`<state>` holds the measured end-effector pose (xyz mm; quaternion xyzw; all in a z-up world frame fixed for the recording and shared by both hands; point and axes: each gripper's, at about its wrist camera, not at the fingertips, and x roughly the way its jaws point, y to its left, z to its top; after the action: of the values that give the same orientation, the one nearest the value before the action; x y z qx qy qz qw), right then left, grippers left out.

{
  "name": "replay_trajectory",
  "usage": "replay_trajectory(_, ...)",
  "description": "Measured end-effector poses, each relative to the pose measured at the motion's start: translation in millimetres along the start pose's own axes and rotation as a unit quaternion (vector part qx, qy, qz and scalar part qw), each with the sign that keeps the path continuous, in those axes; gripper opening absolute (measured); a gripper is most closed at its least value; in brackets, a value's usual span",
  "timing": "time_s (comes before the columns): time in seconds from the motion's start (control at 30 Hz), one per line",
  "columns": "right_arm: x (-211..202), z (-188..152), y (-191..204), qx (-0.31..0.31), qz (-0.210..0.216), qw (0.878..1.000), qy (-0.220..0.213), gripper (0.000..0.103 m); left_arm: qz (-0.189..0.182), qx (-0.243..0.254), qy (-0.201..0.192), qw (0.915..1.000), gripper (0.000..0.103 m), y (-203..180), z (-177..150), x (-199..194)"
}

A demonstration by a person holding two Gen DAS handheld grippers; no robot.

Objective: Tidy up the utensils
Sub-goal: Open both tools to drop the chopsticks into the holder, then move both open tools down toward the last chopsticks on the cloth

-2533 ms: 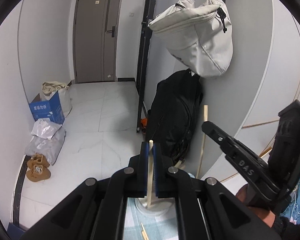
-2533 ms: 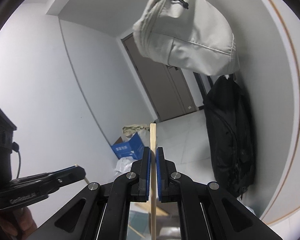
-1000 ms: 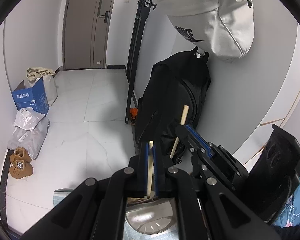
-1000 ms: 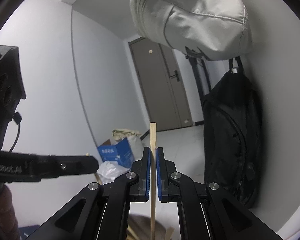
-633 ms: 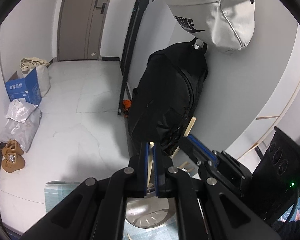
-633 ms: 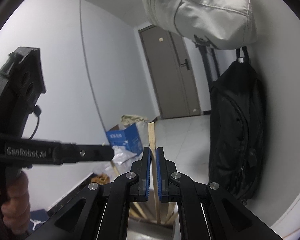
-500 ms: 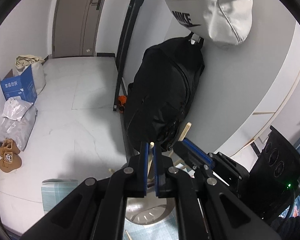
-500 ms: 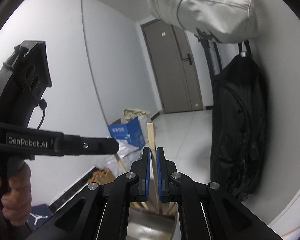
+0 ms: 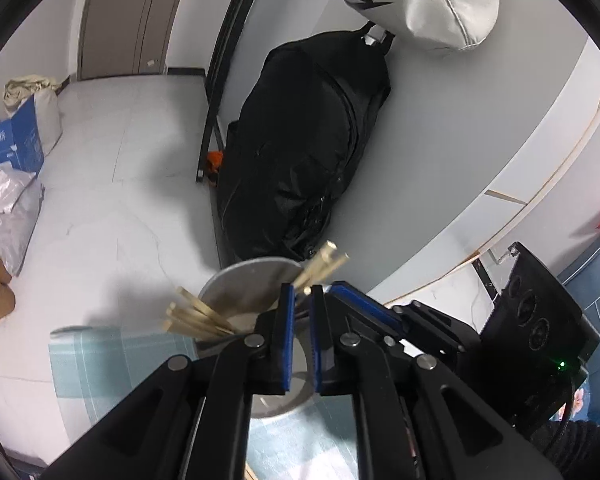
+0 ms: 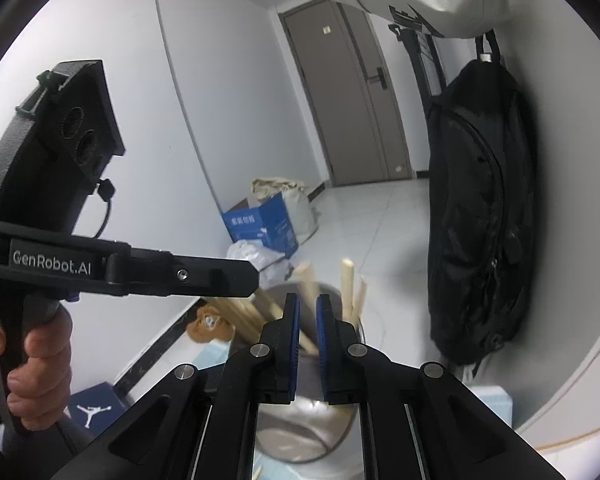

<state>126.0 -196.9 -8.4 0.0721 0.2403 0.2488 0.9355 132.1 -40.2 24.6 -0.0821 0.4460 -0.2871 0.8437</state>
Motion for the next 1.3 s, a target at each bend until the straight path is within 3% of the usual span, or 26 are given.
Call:
replay_trajectory(0.07,-7.9,-1.4,-1.6,0.011,0.004,1.000,0.002,0.031,0.018,-0.013,0.008,0.9997,0.005,0.8,-0.4,-3.4)
replay_trajectory(0.17,-29.1,-6.5,-2.6,0.034,0.004,0.999,-0.005,0.044,0.022,-0.020,-0.030,0.9991,0.008,-2.2,-5.8,-28.4)
replay_trajectory(0.23,-42.1,-10.7,-2.3,0.044,0.007,0.999,-0.008,0.052,0.033,-0.016,-0.047,0.9982,0.023,-6.3,-11.6,-42.2)
replay_trajectory(0.3,-54.1,-15.4,-0.8,0.046,0.004,0.999,-0.011,0.058,0.051,-0.019,-0.069,0.9962,0.065,-10.4,-19.2,-54.4)
replay_trajectory(0.37,-63.9,-19.5,2.8,0.045,0.000,0.999,-0.009,0.065,0.073,-0.023,-0.099,0.9921,0.072,-13.6,-29.0,-67.8)
replay_trajectory(0.43,-72.9,-21.2,5.7,0.045,0.002,0.999,-0.013,0.066,0.092,-0.027,-0.119,0.9882,0.073,-15.8,-39.6,-78.0)
replay_trajectory(0.57,-89.7,-22.0,13.7,0.039,-0.004,0.999,-0.024,0.079,0.124,-0.038,-0.122,0.9840,0.073,-14.9,-57.4,-88.7)
replay_trajectory(0.67,-99.7,-22.0,20.2,0.035,-0.009,0.999,-0.029,0.088,0.139,-0.042,-0.131,0.9807,0.073,-15.0,-63.5,-92.5)
replay_trajectory(0.83,-114.0,-27.6,30.9,0.035,-0.005,0.999,-0.032,0.094,0.157,-0.049,-0.147,0.9754,0.073,-14.9,-74.9,-99.5)
replay_trajectory(1.07,-118.9,-38.0,50.6,0.019,-0.006,0.999,-0.028,0.096,0.200,-0.036,-0.173,0.9637,0.073,-20.6,-100.3,-105.3)
replay_trajectory(1.3,-105.6,-55.5,59.6,0.028,-0.002,1.000,0.012,0.096,0.235,-0.044,-0.179,0.9543,0.073,-6.8,-124.4,-97.3)
